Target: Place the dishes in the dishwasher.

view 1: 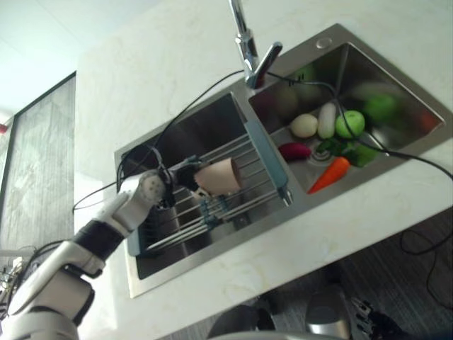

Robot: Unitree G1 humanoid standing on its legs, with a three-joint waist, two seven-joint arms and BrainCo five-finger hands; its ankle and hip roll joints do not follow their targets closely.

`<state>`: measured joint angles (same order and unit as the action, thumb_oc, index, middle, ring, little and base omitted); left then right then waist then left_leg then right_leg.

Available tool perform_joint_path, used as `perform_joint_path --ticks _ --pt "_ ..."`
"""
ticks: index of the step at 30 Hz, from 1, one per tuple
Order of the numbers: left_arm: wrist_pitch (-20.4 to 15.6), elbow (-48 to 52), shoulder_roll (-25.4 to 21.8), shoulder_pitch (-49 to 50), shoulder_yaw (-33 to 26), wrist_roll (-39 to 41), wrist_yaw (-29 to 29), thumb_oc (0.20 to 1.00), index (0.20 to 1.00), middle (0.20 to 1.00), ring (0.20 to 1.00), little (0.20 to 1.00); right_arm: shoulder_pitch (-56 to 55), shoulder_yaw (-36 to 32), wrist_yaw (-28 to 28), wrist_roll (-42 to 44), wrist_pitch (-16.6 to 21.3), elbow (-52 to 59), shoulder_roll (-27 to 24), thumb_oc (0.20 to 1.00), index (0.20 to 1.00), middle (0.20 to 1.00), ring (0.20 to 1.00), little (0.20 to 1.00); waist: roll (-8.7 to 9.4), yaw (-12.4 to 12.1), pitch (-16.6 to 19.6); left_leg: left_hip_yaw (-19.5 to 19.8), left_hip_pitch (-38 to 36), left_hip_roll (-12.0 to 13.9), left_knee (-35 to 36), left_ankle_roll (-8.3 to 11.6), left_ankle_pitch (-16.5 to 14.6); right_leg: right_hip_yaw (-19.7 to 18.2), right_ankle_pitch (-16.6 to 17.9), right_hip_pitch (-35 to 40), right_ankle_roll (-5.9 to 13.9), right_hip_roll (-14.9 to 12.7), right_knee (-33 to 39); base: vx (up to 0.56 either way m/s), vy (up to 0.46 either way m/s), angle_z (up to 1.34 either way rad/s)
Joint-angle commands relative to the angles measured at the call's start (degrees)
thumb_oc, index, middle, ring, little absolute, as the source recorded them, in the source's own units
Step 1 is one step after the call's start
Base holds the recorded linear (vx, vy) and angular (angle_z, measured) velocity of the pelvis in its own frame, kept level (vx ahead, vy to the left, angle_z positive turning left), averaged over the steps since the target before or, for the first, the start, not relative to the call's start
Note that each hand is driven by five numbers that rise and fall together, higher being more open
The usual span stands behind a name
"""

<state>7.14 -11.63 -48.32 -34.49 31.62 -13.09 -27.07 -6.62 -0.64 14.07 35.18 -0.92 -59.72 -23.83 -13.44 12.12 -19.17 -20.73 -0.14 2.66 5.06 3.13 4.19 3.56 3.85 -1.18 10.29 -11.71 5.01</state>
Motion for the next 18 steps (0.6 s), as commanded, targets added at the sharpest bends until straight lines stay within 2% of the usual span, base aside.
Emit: perform_joint_path --ticks 1,3,8,13,18 --pt "-7.46 -0.81 -0.02 -1.76 2.41 -5.32 0.96 0.2 0.2 0.2 0.2 0.2 0.62 0.2 0.49 3.51 -0.33 -0.04 0.05 1.0 1.0 1.0 1.0 1.0 2.15 1.61 0.5 1.1 -0.34 1.25 -4.78 0.38 -6.54 2.56 -1.89 -4.06 2.78 -3.61 -5.67 0.0 0.0 0.0" --pt "-10.52 1.44 -1.24 -3.36 3.46 -6.05 1.16 0.2 0.2 0.2 0.2 0.2 0.7 -0.06 0.82 3.53 0.18 -0.58 -0.06 1.0 1.0 1.0 1.0 1.0 2.13 1.72 0.69 0.97 -0.49 1.21 -4.7 0.34 -6.64 2.39 -1.95 -3.93 2.77 -3.51 -5.57 0.0 0.0 0.0" --pt "-14.87 3.5 -2.64 -4.69 4.17 -3.21 2.87 0.2 0.2 0.2 0.2 0.2 0.82 -0.41 0.92 3.22 0.59 -0.98 0.12 1.0 1.0 1.0 1.0 1.0 2.39 1.37 1.68 0.86 -1.32 1.19 -4.44 0.26 -6.85 2.84 -2.19 -2.93 2.65 -3.35 -5.41 0.0 0.0 0.01" --pt "-16.71 5.37 -1.54 -0.72 1.15 -4.0 9.38 0.2 0.2 0.2 0.2 0.2 0.63 -0.36 -0.02 3.45 1.08 -1.85 1.69 1.0 1.0 1.0 1.0 1.0 3.47 0.0 3.41 1.01 -2.22 1.48 -4.54 0.13 -7.29 4.2 -2.58 -1.19 2.33 -2.94 -4.95 -0.01 -0.01 0.06" --pt "-16.97 5.43 -1.71 3.36 -2.49 -7.48 15.46 0.2 0.2 0.2 0.2 0.2 0.25 -0.51 -0.63 2.83 1.1 -3.61 2.97 1.0 1.0 1.0 1.0 1.0 4.64 -1.49 5.31 1.19 -3.28 1.85 -4.52 0.01 -7.6 5.67 -3.02 0.69 1.82 -2.2 -4.45 -0.02 0.002 0.12"
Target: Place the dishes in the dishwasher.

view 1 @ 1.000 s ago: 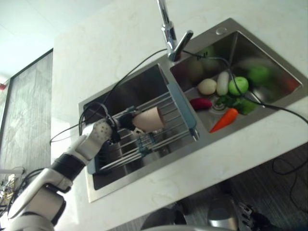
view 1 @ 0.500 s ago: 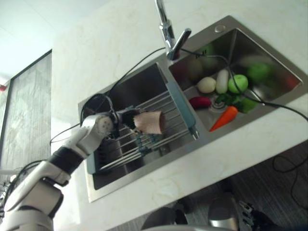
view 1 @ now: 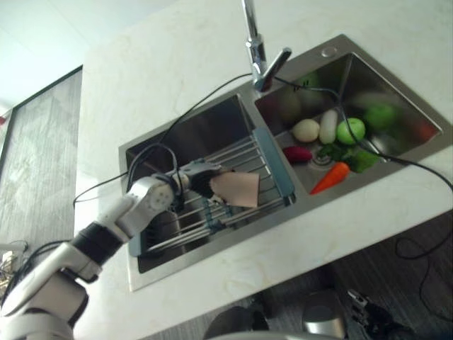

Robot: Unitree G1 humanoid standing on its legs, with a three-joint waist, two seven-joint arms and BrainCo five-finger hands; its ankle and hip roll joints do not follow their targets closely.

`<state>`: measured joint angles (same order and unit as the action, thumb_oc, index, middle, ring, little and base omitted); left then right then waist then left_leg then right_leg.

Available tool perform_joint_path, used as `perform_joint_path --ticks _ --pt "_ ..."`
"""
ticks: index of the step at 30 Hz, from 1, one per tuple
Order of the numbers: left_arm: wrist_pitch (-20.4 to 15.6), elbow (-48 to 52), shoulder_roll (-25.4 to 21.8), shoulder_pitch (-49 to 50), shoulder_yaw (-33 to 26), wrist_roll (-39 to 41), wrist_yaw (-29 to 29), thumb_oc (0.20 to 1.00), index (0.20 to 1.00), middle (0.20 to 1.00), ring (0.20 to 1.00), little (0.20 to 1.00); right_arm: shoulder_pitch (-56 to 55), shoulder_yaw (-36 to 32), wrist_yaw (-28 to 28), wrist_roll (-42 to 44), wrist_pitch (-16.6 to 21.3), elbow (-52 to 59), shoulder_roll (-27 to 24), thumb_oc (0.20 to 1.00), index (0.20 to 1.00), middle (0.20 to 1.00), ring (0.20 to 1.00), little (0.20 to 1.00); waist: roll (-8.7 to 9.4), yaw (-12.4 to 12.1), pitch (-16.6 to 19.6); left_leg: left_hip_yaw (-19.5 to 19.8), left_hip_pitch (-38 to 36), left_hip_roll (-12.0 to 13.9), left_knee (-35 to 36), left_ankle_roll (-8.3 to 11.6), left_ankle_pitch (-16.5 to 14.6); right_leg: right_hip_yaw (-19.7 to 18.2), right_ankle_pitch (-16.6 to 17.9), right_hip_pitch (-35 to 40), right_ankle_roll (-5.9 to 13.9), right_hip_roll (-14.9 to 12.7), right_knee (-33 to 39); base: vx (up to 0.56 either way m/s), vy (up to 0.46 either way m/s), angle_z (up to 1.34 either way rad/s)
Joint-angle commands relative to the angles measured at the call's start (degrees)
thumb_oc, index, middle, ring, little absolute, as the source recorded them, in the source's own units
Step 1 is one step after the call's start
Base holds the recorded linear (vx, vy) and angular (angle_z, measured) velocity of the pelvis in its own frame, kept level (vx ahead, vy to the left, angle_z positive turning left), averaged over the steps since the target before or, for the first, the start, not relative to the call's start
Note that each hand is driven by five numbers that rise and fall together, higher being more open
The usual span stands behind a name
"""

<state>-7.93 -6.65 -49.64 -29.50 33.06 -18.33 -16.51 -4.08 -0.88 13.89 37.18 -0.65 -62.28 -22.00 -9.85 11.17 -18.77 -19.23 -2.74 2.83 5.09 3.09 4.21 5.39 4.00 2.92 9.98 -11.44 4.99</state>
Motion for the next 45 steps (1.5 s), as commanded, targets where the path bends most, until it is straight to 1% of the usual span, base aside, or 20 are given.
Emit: perform_joint_path --ticks 1,6,10,14,17,18,20,23,25,32,34,35,37,38,39,40,41,42,43,45 --pt "-1.93 0.39 -0.58 -0.55 -5.05 -3.13 6.32 0.2 0.2 0.2 0.2 0.2 -2.48 -0.31 -0.64 0.71 0.9 -1.54 1.59 1.0 1.0 1.0 1.0 1.0 1.32 -0.98 5.4 -0.17 -0.91 1.76 -4.51 0.0 -7.67 4.3 -3.36 -2.94 1.95 -2.25 -4.37 -0.02 0.012 0.06" --pt "-2.17 -0.47 -1.44 3.29 -9.74 -6.83 12.6 0.2 0.2 0.2 0.2 0.2 -3.08 -0.35 -0.72 -0.68 1.32 -3.62 3.57 1.0 1.0 1.0 1.0 1.0 2.66 -2.79 7.25 0.56 -1.81 2.09 -4.29 -0.07 -7.7 6.12 -4.18 -1.01 1.21 -1.31 -4.33 -0.01 0.012 0.17" --pt "-2.26 -1.52 -1.34 4.58 -12.41 -8.63 19.47 0.2 0.2 0.2 0.2 0.2 -3.25 0.19 -0.97 -1.67 1.28 -4.96 4.94 1.0 1.0 1.0 1.0 1.0 3.72 -4.23 8.01 1.71 -2.32 2.17 -4.14 -0.23 -7.78 7.6 -4.95 0.3 0.66 -0.76 -4.64 -0.03 0.008 0.17" --pt "-1.29 -1.97 -0.15 6.95 -17.5 -6.88 34.3 0.2 0.2 0.2 0.2 0.2 -3.25 1.2 -0.73 -3.27 2.06 -5.61 6.11 1.0 1.0 1.0 1.0 1.0 4.6 -6.3 9.04 3.22 -3.1 2.14 -3.5 -0.3 -7.69 9.45 -6.16 1.95 -0.11 -0.05 -4.88 -0.04 0.05 0.19" --pt "-1.73 -1.43 1.27 9.37 -20.72 -6.58 41.26 0.2 0.2 0.2 0.2 0.2 -3.21 1.75 -1.41 -4.1 2.06 -5.11 6.82 1.0 1.0 1.0 1.0 1.0 5.03 -7.52 9.48 4.09 -3.45 2.16 -3.22 -0.26 -7.61 10.33 -6.63 2.73 -0.42 0.18 -4.9 -0.02 0.032 0.14" --pt "-2.32 -0.81 2.77 11.29 -22.89 -6.95 45.13 0.2 0.2 0.2 0.2 0.2 -3.2 2.23 -1.53 -4.82 2.07 -5.0 7.18 1.0 1.0 1.0 1.0 1.0 5.37 -8.46 9.81 4.88 -3.59 2.2 -3.11 -0.27 -7.57 10.88 -7.06 3.3 -0.69 0.45 -4.96 -0.03 0.01 0.23" --pt "-2.51 0.79 5.12 14.02 -25.8 -8.66 49.37 0.2 0.2 0.2 0.2 0.2 -2.91 2.71 -1.86 -6.05 1.51 -4.53 7.51 1.0 1.0 1.0 1.0 1.0 5.78 -9.76 10.23 6.09 -3.79 2.36 -2.91 -0.13 -7.47 11.86 -7.76 4.1 -1.12 0.92 -5.11 -0.03 -0.01 0.27" --pt "-1.44 3.3 6.98 16.83 -29.02 -9.06 50.25 0.2 0.2 0.2 0.2 0.2 -2.4 3.06 -1.85 -7.95 0.54 -3.74 7.59 1.0 1.0 1.0 1.0 1.0 6.12 -11.17 10.58 7.26 -4.01 2.68 -2.88 0.12 -7.39 12.97 -8.68 4.88 -1.77 1.49 -5.48 -0.02 -0.035 0.37" --pt "0.97 7.07 8.3 19.98 -33.04 -8.87 50.72 0.2 0.2 0.2 0.2 0.2 -1.64 3.54 -1.47 -9.9 -0.14 -2.92 7.34 1.0 1.0 1.0 1.0 1.0 6.28 -13.07 10.7 9.15 -3.89 2.81 -3.53 0.67 -7.4 14.52 -9.47 5.84 -2.5 2.2 -5.43 -0.03 -0.122 0.33" --pt "1.02 12.07 7.85 25.4 -41.74 -6.81 52.83 0.2 0.2 0.2 0.2 0.2 -0.22 4.01 -0.31 -13.5 -0.13 -4.05 6.46 1.0 1.0 1.0 1.0 1.0 6.43 -16.99 11.07 13.25 -1.78 3.52 -6.61 2.49 -7.49 16.63 -10.6 6.69 -4.11 3.92 -4.54 -0.04 -0.145 0.31" --pt "0.54 12.71 7.78 27.01 -44.22 -5.0 53.51 0.2 0.2 0.2 0.2 0.2 0.35 4.43 0.38 -15.44 0.34 -4.91 6.13 1.0 1.0 1.0 1.0 1.0 6.42 -18.5 10.91 14.43 -0.71 3.84 -7.97 3.2 -7.39 17.28 -10.64 6.9 -4.56 4.31 -4.08 -0.03 -0.194 0.24" --pt "0.23 13.25 7.8 28.46 -46.46 -4.1 53.69 0.2 0.2 0.2 0.2 0.2 1.0 4.76 0.75 -15.98 0.56 -5.79 5.79 1.0 1.0 1.0 1.0 1.0 6.32 -19.76 10.49 14.71 0.41 4.58 -9.01 4.05 -6.9 18.0 -10.74 7.6 -4.9 4.76 -3.4 -0.03 -0.208 0.13" --pt "-1.15 13.75 8.25 29.9 -48.32 -2.79 53.97 0.2 0.2 0.2 0.2 0.2 1.53 4.94 0.59 -15.8 0.47 -6.52 5.64 1.0 1.0 1.0 1.0 1.0 6.08 -20.61 9.93 14.17 1.84 5.96 -9.15 5.15 -4.86 19.26 -10.25 8.32 -4.95 5.23 -2.38 -0.06 -0.155 0.29" --pt "-1.75 13.96 8.64 30.73 -49.51 -2.76 53.94 0.2 0.2 0.2 0.2 0.2 1.65 4.85 0.44 -16.2 0.57 -6.98 5.42 1.0 1.0 1.0 1.0 1.0 5.63 -21.02 9.44 13.41 2.59 7.23 -7.91 6.18 -2.05 20.4 -9.75 9.01 -4.76 5.63 -1.3 -0.09 -0.08 0.61" --pt "-2.12 13.96 8.8 31.12 -49.98 -2.83 54.02 0.2 0.2 0.2 0.2 0.2 1.78 4.85 0.04 -16.24 0.68 -7.14 5.34 1.0 1.0 1.0 1.0 1.0 5.36 -21.3 9.14 12.91 3.01 7.78 -7.24 6.66 -0.67 21.0 -9.51 9.24 -4.6 5.7 -0.86 -0.12 -0.053 0.79" --pt "-2.46 14.07 9.02 31.49 -50.51 -3.04 53.95 0.2 0.2 0.2 0.2 0.2 1.83 4.78 -0.16 -16.29 0.8 -7.43 5.26 1.0 1.0 1.0 1.0 1.0 5.08 -21.4 8.8 11.99 3.52 8.43 -6.76 7.12 0.88 21.98 -9.26 9.45 -4.4 5.65 -0.6 -0.17 -0.039 0.91" --pt "-3.82 14.05 9.35 31.75 -50.99 -3.19 53.83 0.2 0.2 0.2 0.2 0.2 1.67 4.29 -0.64 -15.85 0.86 -7.66 5.19 1.0 1.0 1.0 1.0 1.0 4.93 -21.07 8.42 9.25 4.03 8.93 -7.2 7.33 1.56 24.15 -8.8 9.44 -4.1 5.16 -0.51 -0.18 -0.066 0.79" --pt "-4.86 13.68 9.6 31.42 -50.74 -3.26 53.62 0.2 0.2 0.2 0.2 0.2 1.48 3.84 -1.23 -15.09 0.66 -7.49 5.27 1.0 1.0 1.0 1.0 1.0 5.21 -20.51 8.48 7.36 3.34 8.74 -8.18 7.64 -0.31 24.99 -9.21 9.71 -3.76 4.79 -0.38 -0.2 -0.059 0.81" --pt "-5.39 13.53 9.74 31.19 -50.45 -3.4 53.63 0.2 0.2 0.2 0.2 0.2 1.4 3.54 -1.49 -14.65 0.54 -7.33 5.25 1.0 1.0 1.0 1.0 1.0 5.52 -20.14 8.34 5.99 3.11 8.2 -9.75 7.07 -1.46 25.79 -8.66 9.37 -3.84 4.38 -0.48 -0.19 -0.025 0.9" --pt "-6.14 13.23 10.3 29.92 -49.21 -5.45 54.29 0.2 0.2 0.2 0.2 0.2 1.04 2.48 -2.02 -13.46 0.25 -6.94 5.27 1.0 1.0 1.0 1.0 1.0 6.73 -19.01 8.06 3.0 2.77 5.96 -15.65 4.89 -6.44 27.27 -7.5 7.85 -4.07 2.84 -1.72 -0.31 0.025 1.09"
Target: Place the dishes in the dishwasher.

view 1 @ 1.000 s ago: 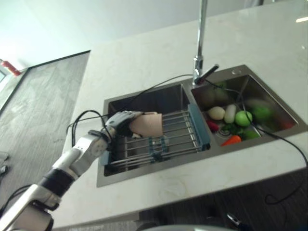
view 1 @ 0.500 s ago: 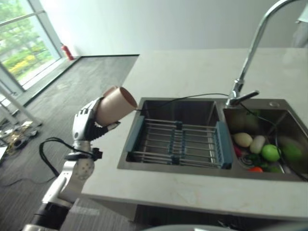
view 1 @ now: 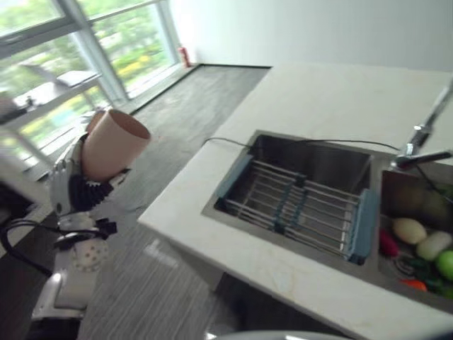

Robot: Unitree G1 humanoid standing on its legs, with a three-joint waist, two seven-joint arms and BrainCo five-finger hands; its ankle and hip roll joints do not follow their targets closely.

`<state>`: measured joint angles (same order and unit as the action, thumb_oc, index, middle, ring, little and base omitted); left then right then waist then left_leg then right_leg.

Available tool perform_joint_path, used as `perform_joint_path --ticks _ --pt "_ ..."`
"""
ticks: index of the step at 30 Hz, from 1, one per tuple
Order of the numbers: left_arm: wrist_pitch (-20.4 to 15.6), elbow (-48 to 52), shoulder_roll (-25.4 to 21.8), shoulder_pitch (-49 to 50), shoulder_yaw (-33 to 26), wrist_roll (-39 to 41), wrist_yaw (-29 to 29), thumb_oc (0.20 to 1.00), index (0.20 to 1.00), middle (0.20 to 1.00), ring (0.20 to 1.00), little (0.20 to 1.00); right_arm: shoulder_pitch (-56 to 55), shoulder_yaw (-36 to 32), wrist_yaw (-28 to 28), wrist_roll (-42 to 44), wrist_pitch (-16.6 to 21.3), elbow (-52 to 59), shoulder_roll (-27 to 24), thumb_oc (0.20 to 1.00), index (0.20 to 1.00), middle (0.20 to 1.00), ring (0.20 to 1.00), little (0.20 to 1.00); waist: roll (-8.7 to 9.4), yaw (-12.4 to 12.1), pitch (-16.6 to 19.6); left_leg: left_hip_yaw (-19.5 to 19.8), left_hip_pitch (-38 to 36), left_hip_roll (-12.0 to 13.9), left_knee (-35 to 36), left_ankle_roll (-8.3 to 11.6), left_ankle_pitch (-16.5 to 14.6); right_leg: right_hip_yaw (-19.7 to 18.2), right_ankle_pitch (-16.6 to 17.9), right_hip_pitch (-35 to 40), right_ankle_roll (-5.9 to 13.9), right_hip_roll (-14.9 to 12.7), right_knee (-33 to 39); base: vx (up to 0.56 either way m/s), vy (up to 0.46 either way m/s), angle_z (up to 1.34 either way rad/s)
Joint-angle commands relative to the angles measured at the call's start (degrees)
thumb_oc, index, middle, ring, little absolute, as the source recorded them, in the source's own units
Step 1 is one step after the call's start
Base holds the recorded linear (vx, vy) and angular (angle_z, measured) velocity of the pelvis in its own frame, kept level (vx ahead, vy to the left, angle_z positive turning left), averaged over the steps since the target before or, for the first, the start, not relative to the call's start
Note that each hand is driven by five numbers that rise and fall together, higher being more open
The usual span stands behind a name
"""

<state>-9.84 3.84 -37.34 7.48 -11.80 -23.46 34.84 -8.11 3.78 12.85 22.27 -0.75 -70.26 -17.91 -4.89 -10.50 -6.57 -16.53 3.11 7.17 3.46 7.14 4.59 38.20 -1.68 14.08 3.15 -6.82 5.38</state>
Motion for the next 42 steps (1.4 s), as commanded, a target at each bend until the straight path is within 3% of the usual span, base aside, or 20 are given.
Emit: perform_joint_path --ticks 1,3,4,5,6,7,12,15,18,19,20,21,22,24,26,32,36,40,41,42 --pt "-4.22 2.82 -1.77 -7.6 -3.79 -1.13 3.27 0.2 0.2 0.2 0.2 0.2 4.87 -2.6 -0.99 1.81 0.38 1.01 1.22 1.0 1.0 1.0 1.0 1.0 2.21 3.02 -4.21 -0.47 -3.32 0.77 -16.05 0.01 -8.62 -5.29 -1.57 -3.96 2.62 -2.27 -2.68 -0.38 0.082 1.34" --pt "-4.26 3.34 -1.45 -9.34 -2.6 -2.68 4.1 0.2 0.2 0.2 0.2 0.2 3.9 -4.25 -0.36 3.13 1.59 -0.06 1.23 1.0 1.0 1.0 1.0 1.0 2.77 4.5 -3.91 -3.58 -4.9 0.24 -20.57 -2.04 -12.48 -3.68 -1.26 -6.36 2.17 -3.37 -5.05 -0.33 0.137 1.18" --pt "-4.69 3.51 -1.52 -9.56 -2.44 -2.63 4.09 0.2 0.2 0.2 0.2 0.2 3.66 -4.83 -0.19 3.65 1.8 -0.27 1.23 1.0 1.0 1.0 1.0 1.0 2.75 4.82 -3.77 -4.28 -5.78 0.51 -20.82 -2.1 -12.63 -3.2 -1.07 -6.95 2.06 -3.55 -5.47 -0.45 0.323 1.43" --pt "-6.11 3.59 -1.68 -10.89 -1.65 -2.01 3.15 0.2 0.2 0.2 0.2 0.2 2.34 -7.35 0.43 4.43 2.68 -0.9 1.18 1.0 1.0 1.0 1.0 1.0 2.42 6.9 -3.13 -8.66 -10.31 2.56 -20.95 -1.72 -12.44 -0.02 0.24 -9.15 2.1 -5.48 -7.35 -0.43 0.369 1.55" --pt "-6.44 3.46 -1.75 -11.48 -1.16 -1.92 2.89 0.2 0.2 0.2 0.2 0.2 1.92 -8.06 0.48 4.15 3.1 -1.02 1.29 1.0 1.0 1.0 1.0 1.0 2.27 7.63 -3.05 -9.87 -11.64 2.95 -20.35 -1.71 -12.62 1.05 0.91 -9.79 2.55 -6.55 -8.18 -0.55 0.635 3.27" --pt "-7.32 3.44 -1.59 -12.65 0.04 -1.93 1.97 0.2 0.2 0.2 0.2 0.2 1.39 -8.62 0.38 4.45 4.03 -1.31 1.46 1.0 1.0 1.0 1.0 1.0 1.97 8.58 -3.11 -10.77 -13.78 1.21 -14.87 -3.33 -15.97 2.44 3.38 -11.47 4.61 -9.73 -10.2 -0.29 0.45 2.83" --pt "-8.46 4.81 -3.28 -13.06 1.81 0.52 -0.81 0.2 0.2 0.2 0.2 0.2 2.1 -10.08 -1.25 6.13 6.23 -0.12 2.83 1.0 1.0 1.0 1.0 1.0 1.36 6.94 -3.31 -6.66 -13.8 -3.65 -8.5 -5.37 -17.04 2.97 8.46 -12.07 8.74 -15.85 -11.72 -0.22 0.44 1.3" --pt "-6.54 6.85 -4.21 -12.17 1.81 -0.25 -2.0 0.2 0.2 0.2 0.2 0.2 2.73 -8.03 -2.0 0.61 5.92 3.29 4.24 1.0 1.0 1.0 1.0 1.0 1.12 5.3 -3.48 -4.33 -12.46 -6.49 -7.03 -7.9 -17.06 1.66 7.3 -11.8 8.92 -18.37 -14.79 -0.24 0.421 0.39" --pt "-4.96 6.3 -4.92 -13.15 3.83 -0.22 -0.74 0.2 0.2 0.2 0.2 0.2 2.68 -6.73 -3.28 1.57 4.22 3.71 4.64 1.0 1.0 1.0 1.0 1.0 1.48 6.07 -3.84 -0.56 -11.38 -7.73 -7.57 -9.38 -17.34 -6.15 5.48 -13.55 9.3 -16.99 -17.84 -0.11 0.18 0.68" --pt "-5.45 5.29 -5.47 -13.99 5.06 -0.16 -0.09 0.2 0.2 0.2 0.2 0.2 2.57 -6.5 -3.34 2.15 3.69 3.71 4.51 1.0 1.0 1.0 1.0 1.0 1.6 6.95 -3.97 1.89 -11.05 -8.04 -7.38 -9.88 -17.12 -11.38 3.22 -14.62 9.19 -14.2 -18.9 -0.1 0.087 1.05" --pt "-5.27 4.39 -5.89 -14.81 6.07 -0.23 0.52 0.2 0.2 0.2 0.2 0.2 2.56 -6.27 -2.96 1.53 3.41 3.71 4.32 1.0 1.0 1.0 1.0 1.0 1.84 7.46 -4.12 2.57 -10.19 -8.06 -7.38 -10.11 -15.83 -13.5 1.84 -15.45 8.13 -12.09 -19.15 -0.09 0.053 1.21" --pt "-5.65 3.6 -6.11 -15.5 7.11 -0.35 0.84 0.2 0.2 0.2 0.2 0.2 2.54 -5.99 -2.63 1.68 3.54 3.35 4.12 1.0 1.0 1.0 1.0 1.0 1.82 8.04 -3.95 4.64 -9.85 -7.9 -6.7 -10.04 -14.98 -16.97 -1.32 -15.27 7.65 -8.29 -18.14 -0.04 0.0 1.69" --pt "-5.83 3.29 -6.07 -16.75 8.9 -0.41 0.19 0.2 0.2 0.2 0.2 0.2 2.45 -5.5 -1.99 2.28 3.38 3.22 3.88 1.0 1.0 1.0 1.0 1.0 2.03 8.79 -3.66 8.56 -9.57 -8.19 -5.6 -9.67 -13.75 -21.61 -4.79 -13.6 5.8 -3.02 -16.12 0.05 -0.019 1.86" --pt "-6.19 3.31 -5.96 -17.64 9.89 -0.12 -1.33 0.2 0.2 0.2 0.2 0.2 2.71 -4.4 -1.35 3.47 2.79 3.37 3.31 1.0 1.0 1.0 1.0 1.0 2.46 8.92 -3.27 11.12 -8.95 -8.69 -4.74 -9.27 -12.18 -24.95 -5.83 -11.92 4.45 0.19 -14.05 0.07 -0.046 1.81" --pt "-6.54 3.29 -6.16 -18.44 10.27 0.99 -2.7 0.2 0.2 0.2 0.2 0.2 2.74 -3.53 -0.9 3.77 2.12 3.79 2.91 1.0 1.0 1.0 1.0 1.0 2.62 9.2 -3.34 12.98 -8.53 -8.89 -4.94 -9.11 -11.77 -26.91 -6.59 -11.44 3.98 1.02 -14.09 0.07 -0.067 1.03" --pt "-7.81 4.07 -5.34 -17.47 8.95 1.74 -5.4 0.2 0.2 0.2 0.2 0.2 4.27 -0.47 -0.22 -1.49 2.28 3.58 1.39 1.0 1.0 1.0 1.0 1.0 3.2 7.48 -3.03 11.83 -8.07 -7.71 -4.57 -7.25 -10.39 -24.39 -5.63 -8.77 3.29 1.37 -10.04 0.04 -0.093 0.69" --pt "-8.15 6.93 -5.17 -15.24 7.5 2.96 -7.22 0.2 0.2 0.2 0.2 0.2 6.03 1.15 2.55 0.94 -0.02 3.74 0.8 1.0 1.0 1.0 1.0 1.0 3.45 6.04 -3.05 10.77 -6.24 -6.61 -7.95 -5.92 -10.64 -22.72 -5.58 -7.5 2.18 2.09 -8.38 0.07 -0.13 0.55" --pt "-10.97 5.98 -4.57 -17.47 8.86 4.33 -8.94 0.2 0.2 0.2 0.2 0.2 5.28 0.63 2.9 4.78 -0.6 4.4 0.77 1.0 1.0 1.0 1.0 1.0 3.84 7.69 -3.28 3.15 -4.24 -4.53 -13.39 -4.84 -11.69 -19.37 -6.04 -7.32 1.73 1.01 -8.98 -0.03 -0.009 0.45" --pt "-11.89 5.38 -3.85 -18.49 9.9 4.27 -9.64 0.2 0.2 0.2 0.2 0.2 4.94 0.23 2.83 6.63 -0.32 4.64 0.61 1.0 1.0 1.0 1.0 1.0 4.08 8.56 -3.48 0.01 -3.96 -2.8 -14.97 -4.46 -11.85 -17.83 -6.08 -7.27 1.69 0.21 -9.52 -0.06 0.072 1.1" --pt "-12.46 4.99 -3.48 -19.18 10.77 4.11 -9.84 0.2 0.2 0.2 0.2 0.2 4.71 -0.32 2.85 8.03 -0.49 4.92 0.42 1.0 1.0 1.0 1.0 1.0 4.15 8.92 -3.77 -0.09 -3.35 -1.41 -15.95 -3.91 -11.8 -17.36 -6.22 -7.26 1.68 -0.21 -10.17 -0.07 0.216 1.09"
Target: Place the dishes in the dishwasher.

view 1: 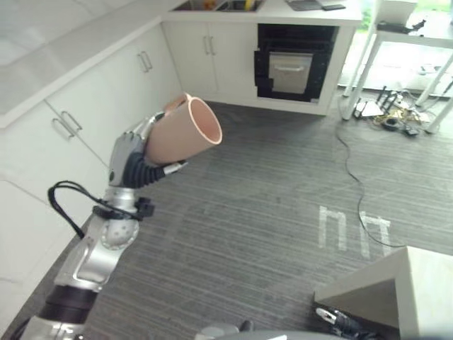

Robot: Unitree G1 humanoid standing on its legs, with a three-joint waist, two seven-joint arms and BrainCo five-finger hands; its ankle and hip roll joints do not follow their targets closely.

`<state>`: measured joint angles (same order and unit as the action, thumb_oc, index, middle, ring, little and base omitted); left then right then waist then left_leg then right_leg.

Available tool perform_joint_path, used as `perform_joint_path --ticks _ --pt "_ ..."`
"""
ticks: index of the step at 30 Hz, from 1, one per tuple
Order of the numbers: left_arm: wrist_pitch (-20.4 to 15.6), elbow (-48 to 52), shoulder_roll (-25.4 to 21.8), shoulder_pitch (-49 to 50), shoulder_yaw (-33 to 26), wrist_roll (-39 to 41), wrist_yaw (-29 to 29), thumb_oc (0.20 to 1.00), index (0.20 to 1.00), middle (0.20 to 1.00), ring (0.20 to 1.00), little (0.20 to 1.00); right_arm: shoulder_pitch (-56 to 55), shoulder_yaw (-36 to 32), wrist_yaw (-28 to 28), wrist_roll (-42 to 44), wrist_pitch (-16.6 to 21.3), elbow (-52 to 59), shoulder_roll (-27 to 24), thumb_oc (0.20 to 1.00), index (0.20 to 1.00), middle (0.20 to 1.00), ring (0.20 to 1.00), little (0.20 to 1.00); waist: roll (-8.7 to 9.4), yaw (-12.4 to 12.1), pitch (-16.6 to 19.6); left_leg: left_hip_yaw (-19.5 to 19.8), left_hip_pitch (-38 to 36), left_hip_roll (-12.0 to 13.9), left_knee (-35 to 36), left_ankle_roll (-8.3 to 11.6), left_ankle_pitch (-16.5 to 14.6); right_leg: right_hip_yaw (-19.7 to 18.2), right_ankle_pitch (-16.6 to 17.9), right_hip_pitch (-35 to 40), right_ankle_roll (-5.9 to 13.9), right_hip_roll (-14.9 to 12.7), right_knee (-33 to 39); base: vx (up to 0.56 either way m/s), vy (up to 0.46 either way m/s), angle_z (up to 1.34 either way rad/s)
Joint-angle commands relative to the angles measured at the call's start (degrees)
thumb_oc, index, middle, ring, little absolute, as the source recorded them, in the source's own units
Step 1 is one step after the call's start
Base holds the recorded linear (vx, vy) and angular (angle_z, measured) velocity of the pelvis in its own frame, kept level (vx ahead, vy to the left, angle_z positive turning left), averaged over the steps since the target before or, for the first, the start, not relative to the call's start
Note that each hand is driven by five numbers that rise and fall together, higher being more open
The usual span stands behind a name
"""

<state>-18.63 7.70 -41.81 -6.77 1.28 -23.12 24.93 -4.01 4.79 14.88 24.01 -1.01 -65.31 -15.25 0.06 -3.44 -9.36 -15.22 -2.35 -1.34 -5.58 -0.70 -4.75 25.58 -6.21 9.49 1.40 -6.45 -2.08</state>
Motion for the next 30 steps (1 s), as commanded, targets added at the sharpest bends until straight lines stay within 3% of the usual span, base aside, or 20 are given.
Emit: perform_joint_path --ticks 1,4,8,11,13,16,17,18,21,24,30 --pt "-4.27 0.75 1.39 -5.27 -1.6 3.13 -0.03 0.2 0.2 0.2 0.2 0.2 0.66 -2.28 0.86 7.5 -0.49 -0.19 -2.61 1.0 1.0 1.0 1.0 1.0 -0.82 2.06 -1.18 0.01 1.84 8.05 -6.25 4.25 -1.81 -5.26 -1.77 -3.07 3.41 -1.05 -3.59 -0.04 0.296 1.06" --pt "-5.16 0.5 1.68 -5.57 -1.3 2.72 -0.92 0.2 0.2 0.2 0.2 0.2 0.48 -4.38 1.73 7.97 -0.2 -1.93 -3.49 1.0 1.0 1.0 1.0 1.0 -1.83 2.31 -0.98 3.17 0.08 10.15 -1.03 5.8 1.57 -6.28 -2.28 -3.58 3.82 -1.99 -5.19 -0.01 0.377 0.39" --pt "-4.5 0.47 2.23 -7.74 0.57 2.98 -3.64 0.2 0.2 0.2 0.2 0.2 -0.5 -5.75 1.09 10.22 -0.11 -3.15 -2.86 1.0 1.0 1.0 1.0 1.0 -2.84 3.64 -0.5 0.99 -2.76 10.24 4.38 5.98 2.95 -4.31 -1.92 -3.42 5.71 -4.75 -6.64 0.01 0.302 -0.05" --pt "-3.8 0.61 2.77 -9.26 2.81 1.44 -3.76 0.2 0.2 0.2 0.2 0.2 -0.94 -5.78 0.35 9.68 0.26 -2.78 -1.19 1.0 1.0 1.0 1.0 1.0 -2.96 4.03 -1.02 1.45 -4.68 7.72 7.1 4.45 2.46 -4.42 -0.41 -4.59 8.11 -7.93 -8.76 0.01 0.335 0.2" --pt "-3.25 0.31 3.03 -9.73 3.94 0.96 -3.55 0.2 0.2 0.2 0.2 0.2 -0.98 -5.41 0.14 10.13 0.49 -2.73 0.12 1.0 1.0 1.0 1.0 1.0 -2.95 4.37 -1.4 2.06 -5.8 5.4 9.63 2.61 1.87 -5.71 2.48 -6.18 10.14 -9.85 -10.64 -0.01 0.306 0.12" --pt "-3.25 -0.01 2.53 -10.11 4.15 1.36 -3.93 0.2 0.2 0.2 0.2 0.2 -1.14 -4.79 0.82 9.47 0.45 -1.93 0.77 1.0 1.0 1.0 1.0 1.0 -2.98 4.53 -1.44 1.07 -6.0 4.52 10.08 1.58 1.06 -5.86 4.41 -8.45 11.01 -10.01 -12.87 0.0 0.164 -0.08" --pt "-3.13 -0.45 2.14 -9.96 3.95 1.25 -3.74 0.2 0.2 0.2 0.2 0.2 -1.02 -4.04 1.02 7.51 0.76 -1.14 1.11 1.0 1.0 1.0 1.0 1.0 -2.96 4.39 -1.39 -0.62 -6.96 4.56 10.48 1.48 0.09 -4.12 4.65 -8.91 11.88 -10.53 -14.73 -0.03 0.126 -0.13" --pt "-3.53 -0.77 1.47 -9.98 3.64 1.79 -3.76 0.2 0.2 0.2 0.2 0.2 -1.06 -3.14 1.03 6.09 0.85 0.07 1.26 1.0 1.0 1.0 1.0 1.0 -2.79 4.19 -1.8 -3.24 -7.17 4.54 10.5 0.72 -0.01 -2.18 5.23 -10.56 11.62 -10.56 -16.74 -0.03 0.119 -0.19" --pt "-3.43 -0.14 0.96 -10.49 3.35 4.02 -5.34 0.2 0.2 0.2 0.2 0.2 -1.38 -2.56 2.06 7.61 0.56 0.51 0.75 1.0 1.0 1.0 1.0 1.0 -2.25 3.92 -1.94 -4.17 -7.91 4.26 10.35 0.73 -1.15 -0.6 2.88 -9.37 11.76 -10.22 -16.07 0.03 0.036 -0.72" --pt "-2.04 0.35 2.6 -10.39 4.52 10.2 -8.41 0.2 0.2 0.2 0.2 0.2 -0.92 -2.34 4.16 7.63 1.93 0.82 -0.26 1.0 1.0 1.0 1.0 1.0 -1.58 3.81 -1.55 -5.1 -7.82 4.65 10.07 1.38 -0.01 -1.0 0.62 -5.99 9.91 -6.8 -10.09 0.01 -0.115 -0.29" --pt "-1.72 -0.58 7.29 -7.63 7.11 12.91 -7.82 0.2 0.2 0.2 0.2 0.2 0.78 -1.09 3.81 6.14 1.45 2.17 -0.43 1.0 1.0 1.0 1.0 1.0 -0.83 3.72 -0.52 -6.41 -8.47 5.38 8.83 2.67 -0.12 -1.55 2.87 -2.13 9.21 -4.93 -0.75 0.05 -0.103 -0.2"
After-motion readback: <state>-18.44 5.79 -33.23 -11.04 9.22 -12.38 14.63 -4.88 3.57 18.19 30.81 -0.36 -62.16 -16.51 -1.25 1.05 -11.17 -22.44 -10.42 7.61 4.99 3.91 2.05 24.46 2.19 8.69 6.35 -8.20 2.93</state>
